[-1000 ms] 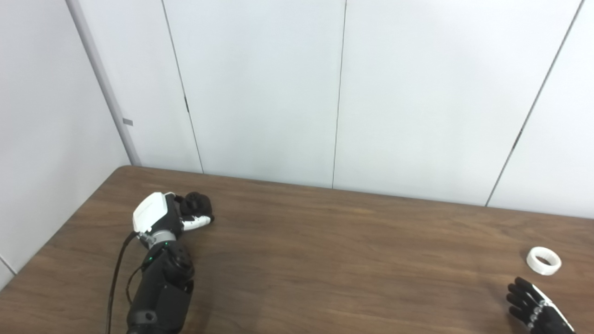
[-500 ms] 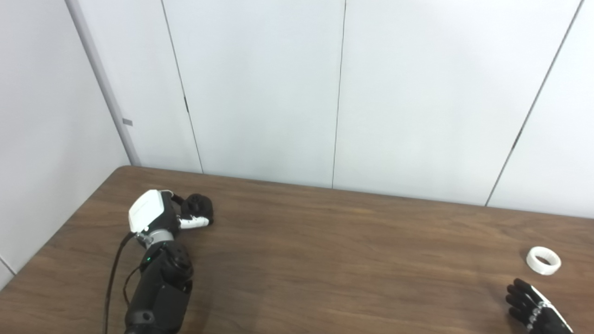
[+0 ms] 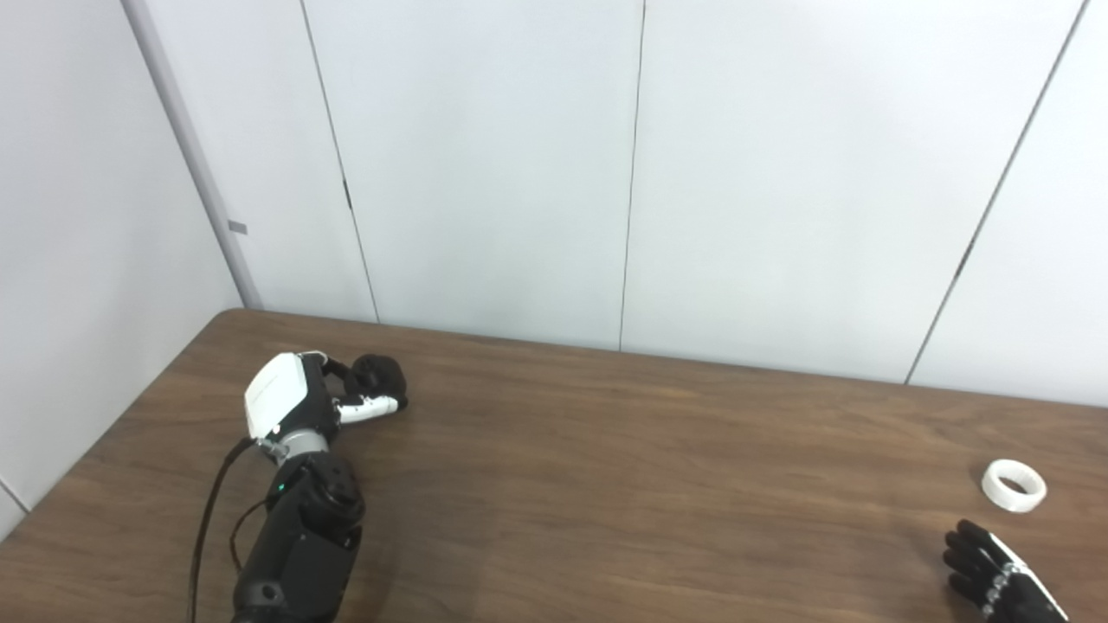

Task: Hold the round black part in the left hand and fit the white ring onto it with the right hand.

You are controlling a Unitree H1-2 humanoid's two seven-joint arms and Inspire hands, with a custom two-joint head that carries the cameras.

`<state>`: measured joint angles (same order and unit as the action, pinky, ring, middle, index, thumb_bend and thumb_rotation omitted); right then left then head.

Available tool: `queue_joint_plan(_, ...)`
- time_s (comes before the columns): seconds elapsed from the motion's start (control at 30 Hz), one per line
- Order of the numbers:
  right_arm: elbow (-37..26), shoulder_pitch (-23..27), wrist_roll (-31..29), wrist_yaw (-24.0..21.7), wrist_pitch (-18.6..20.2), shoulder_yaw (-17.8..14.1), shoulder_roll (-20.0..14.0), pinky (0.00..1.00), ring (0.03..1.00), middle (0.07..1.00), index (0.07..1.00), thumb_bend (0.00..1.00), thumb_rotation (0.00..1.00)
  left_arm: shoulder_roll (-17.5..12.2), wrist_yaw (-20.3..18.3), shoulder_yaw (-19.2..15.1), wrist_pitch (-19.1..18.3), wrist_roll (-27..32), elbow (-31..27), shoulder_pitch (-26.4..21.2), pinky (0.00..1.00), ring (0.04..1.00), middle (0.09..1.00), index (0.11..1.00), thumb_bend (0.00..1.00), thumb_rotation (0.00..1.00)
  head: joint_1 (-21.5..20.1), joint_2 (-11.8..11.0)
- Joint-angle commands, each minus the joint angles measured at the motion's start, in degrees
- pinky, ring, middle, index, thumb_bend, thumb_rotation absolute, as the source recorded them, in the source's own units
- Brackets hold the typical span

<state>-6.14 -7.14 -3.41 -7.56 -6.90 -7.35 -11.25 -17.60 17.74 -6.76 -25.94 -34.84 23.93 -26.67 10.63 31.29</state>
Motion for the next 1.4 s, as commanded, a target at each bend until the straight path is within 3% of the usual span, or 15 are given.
queue_joint_plan(0.0,2.48,-3.26,-0.44,0.49,0.23,0.82,1.55,0.87,0.872,0.873,0.870,0.79,0.97,-2.20,1.97,0.24,0.60,-0.03,-2.11,-1.12,0.74,0.813,0.758,0.484,0.52,0.05,-0.07,0.02)
queue_joint_plan(0.33,2.34,-2.80,-0.07,0.98,0.66,1.15,2.24,0.87,0.870,0.876,0.873,0.79,0.97,-0.85,1.38,2.25,0.46,0.20,-5.91,0.12,0.69,0.780,0.743,0.485,0.52,0.05,-0.92,-0.06)
queue_joint_plan(0.67,2.42,-2.52,0.25,1.98,0.10,1.34,3.60,0.88,0.870,0.874,0.872,0.77,0.96,2.62,-0.80,7.21,0.27,0.07,-13.34,2.55,0.71,0.790,0.750,0.485,0.52,0.05,-3.16,-0.02)
queue_joint_plan(0.87,1.83,-2.34,-1.60,1.53,-0.37,1.05,4.54,0.88,0.876,0.882,0.881,0.73,0.93,4.02,-4.02,11.02,-0.26,-0.61,-19.66,5.10,0.73,0.809,0.760,0.486,0.52,0.05,-5.26,0.51)
queue_joint_plan(1.1,-0.33,-2.27,0.00,2.65,0.54,0.90,5.49,0.80,0.854,0.873,0.893,0.70,0.95,5.16,-9.09,14.62,-0.81,-2.64,-29.00,8.69,0.73,0.815,0.776,0.486,0.52,0.05,-6.69,1.24)
queue_joint_plan(1.37,-1.70,-1.87,0.42,3.59,1.78,1.27,6.03,0.83,0.859,0.871,0.893,0.69,0.97,7.35,-16.46,17.22,-0.92,-6.86,-36.68,12.49,0.75,0.824,0.782,0.486,0.52,0.05,-7.88,2.30)
